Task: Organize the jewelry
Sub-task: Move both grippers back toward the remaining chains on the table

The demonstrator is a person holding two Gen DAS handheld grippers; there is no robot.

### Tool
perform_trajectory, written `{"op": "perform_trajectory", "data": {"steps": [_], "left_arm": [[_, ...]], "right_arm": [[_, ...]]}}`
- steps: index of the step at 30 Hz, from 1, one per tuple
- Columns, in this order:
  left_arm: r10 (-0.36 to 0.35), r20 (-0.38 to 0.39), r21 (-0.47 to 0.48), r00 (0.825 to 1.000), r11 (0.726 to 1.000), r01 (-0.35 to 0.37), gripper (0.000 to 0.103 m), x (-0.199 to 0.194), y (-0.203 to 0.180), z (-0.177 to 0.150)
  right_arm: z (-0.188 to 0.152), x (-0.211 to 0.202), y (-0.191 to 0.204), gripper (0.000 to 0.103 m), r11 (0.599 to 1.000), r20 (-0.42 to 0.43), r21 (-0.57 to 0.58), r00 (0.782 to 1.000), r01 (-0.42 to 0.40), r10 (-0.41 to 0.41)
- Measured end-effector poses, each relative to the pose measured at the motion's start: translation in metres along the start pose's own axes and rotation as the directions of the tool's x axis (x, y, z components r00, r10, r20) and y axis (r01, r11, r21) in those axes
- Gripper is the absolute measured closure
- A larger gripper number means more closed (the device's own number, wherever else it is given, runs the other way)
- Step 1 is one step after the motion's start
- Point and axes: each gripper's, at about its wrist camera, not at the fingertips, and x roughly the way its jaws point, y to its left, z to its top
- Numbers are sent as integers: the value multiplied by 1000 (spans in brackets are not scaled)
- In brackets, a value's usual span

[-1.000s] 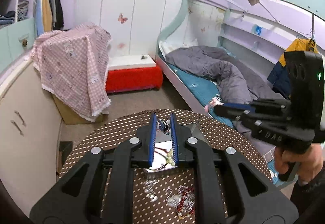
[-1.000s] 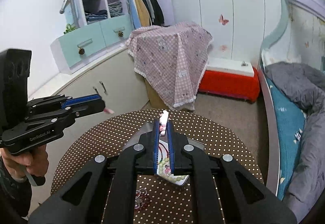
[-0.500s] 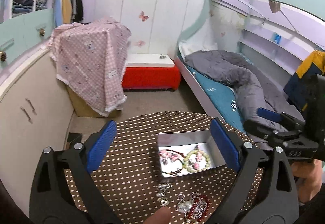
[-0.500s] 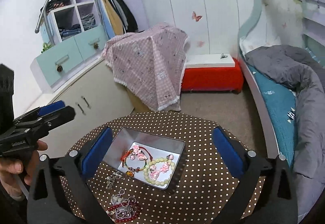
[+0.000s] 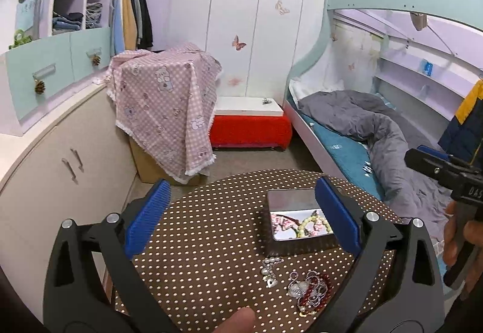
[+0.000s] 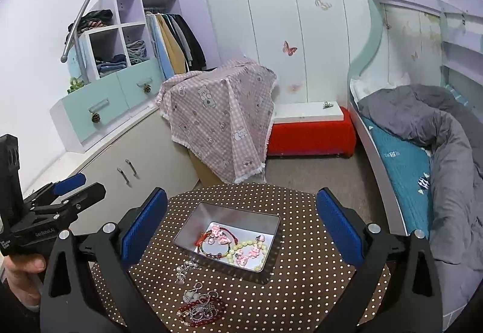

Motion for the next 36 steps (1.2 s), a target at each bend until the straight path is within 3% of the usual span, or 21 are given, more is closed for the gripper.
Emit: {"op": "perform_trajectory", "data": {"steps": [6,12,24,30,36], "left_arm": [[33,0,3,999,999,-33,8,-9,4,-14],[54,-58,23,997,998,-52,8,-2,8,-43],[35,-190,26,981,999,-31,8,32,4,-96],[24,-266,43,964,999,-13,8,68,-4,-114],[17,-318,54,948,999,0,23,95,-10,-121]], "right_arm": [[-11,-6,6,8,1000,-14,-5,1000,14,-14],[-31,-6,8,8,1000,-48,-11,999,3,-4],[-76,15,14,8,1000,-167,14,986,-23,25],[-98,30,18,8,999,-231,25,972,-28,33],[-112,43,22,8,1000,-276,13,961,-27,30]]}}
